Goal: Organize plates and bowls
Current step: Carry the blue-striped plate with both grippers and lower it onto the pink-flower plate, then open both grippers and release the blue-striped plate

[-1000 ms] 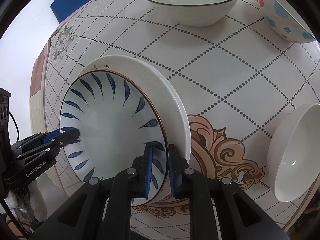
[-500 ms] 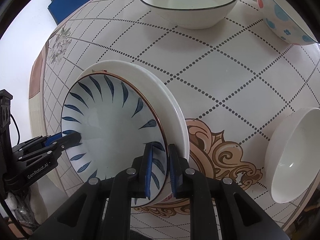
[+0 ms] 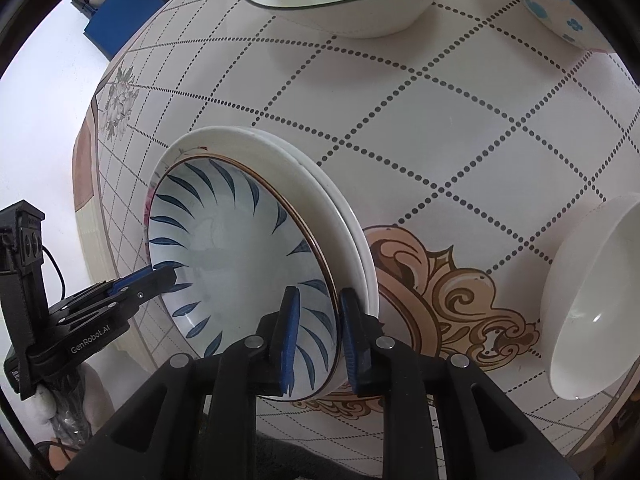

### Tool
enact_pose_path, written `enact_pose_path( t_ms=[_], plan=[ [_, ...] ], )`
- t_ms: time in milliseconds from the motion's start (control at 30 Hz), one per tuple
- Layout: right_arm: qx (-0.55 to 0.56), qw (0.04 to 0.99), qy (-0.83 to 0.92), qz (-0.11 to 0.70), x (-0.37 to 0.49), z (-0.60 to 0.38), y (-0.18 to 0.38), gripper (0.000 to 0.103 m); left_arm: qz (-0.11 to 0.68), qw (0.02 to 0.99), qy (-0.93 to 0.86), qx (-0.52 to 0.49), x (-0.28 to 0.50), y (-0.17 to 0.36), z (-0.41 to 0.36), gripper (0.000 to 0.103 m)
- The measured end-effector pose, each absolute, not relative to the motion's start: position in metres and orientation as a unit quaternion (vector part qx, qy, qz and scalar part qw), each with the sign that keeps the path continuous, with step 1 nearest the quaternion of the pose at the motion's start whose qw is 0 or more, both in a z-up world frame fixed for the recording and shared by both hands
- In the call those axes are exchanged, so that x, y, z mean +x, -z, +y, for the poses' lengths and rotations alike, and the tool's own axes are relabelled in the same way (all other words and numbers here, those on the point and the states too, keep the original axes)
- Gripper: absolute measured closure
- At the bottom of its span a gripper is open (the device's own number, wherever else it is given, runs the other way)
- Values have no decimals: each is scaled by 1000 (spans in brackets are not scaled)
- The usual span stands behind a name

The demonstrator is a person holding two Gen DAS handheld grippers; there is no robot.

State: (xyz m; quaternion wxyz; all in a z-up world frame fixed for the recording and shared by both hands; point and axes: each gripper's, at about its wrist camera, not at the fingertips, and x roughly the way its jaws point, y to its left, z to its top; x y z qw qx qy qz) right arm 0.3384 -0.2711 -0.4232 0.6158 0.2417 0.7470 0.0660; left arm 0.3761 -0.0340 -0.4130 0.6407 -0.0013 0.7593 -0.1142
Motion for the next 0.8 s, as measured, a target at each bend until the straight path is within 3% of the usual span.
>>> enact_pose_path(
  t_ms=[200, 333, 400, 533, 567, 600, 633, 800],
  plan=[
    [246, 603, -69, 755, 340, -265, 422, 60, 750, 652, 113, 1, 378, 401, -32, 73],
    [256, 608, -73, 748, 342, -262, 411, 32, 736, 668, 104, 11, 375, 392, -34, 73],
    [244, 618, -63, 745, 342, -259, 403, 23, 730, 676, 98, 16, 373, 387, -35, 72],
    [191, 643, -36, 741, 340, -253, 387, 19, 705, 704, 83, 28, 370, 376, -33, 70],
    [176, 649, -29, 740, 339, -250, 384, 17, 700, 710, 77, 34, 370, 374, -33, 58],
    [161, 655, -22, 738, 337, -248, 382, 14, 696, 713, 76, 36, 368, 373, -33, 35],
    [148, 659, -14, 737, 335, -246, 380, 6, 693, 716, 75, 34, 366, 372, -32, 27],
    [103, 682, 13, 724, 319, -233, 373, 5, 675, 734, 65, 35, 358, 364, -29, 21]
  ],
)
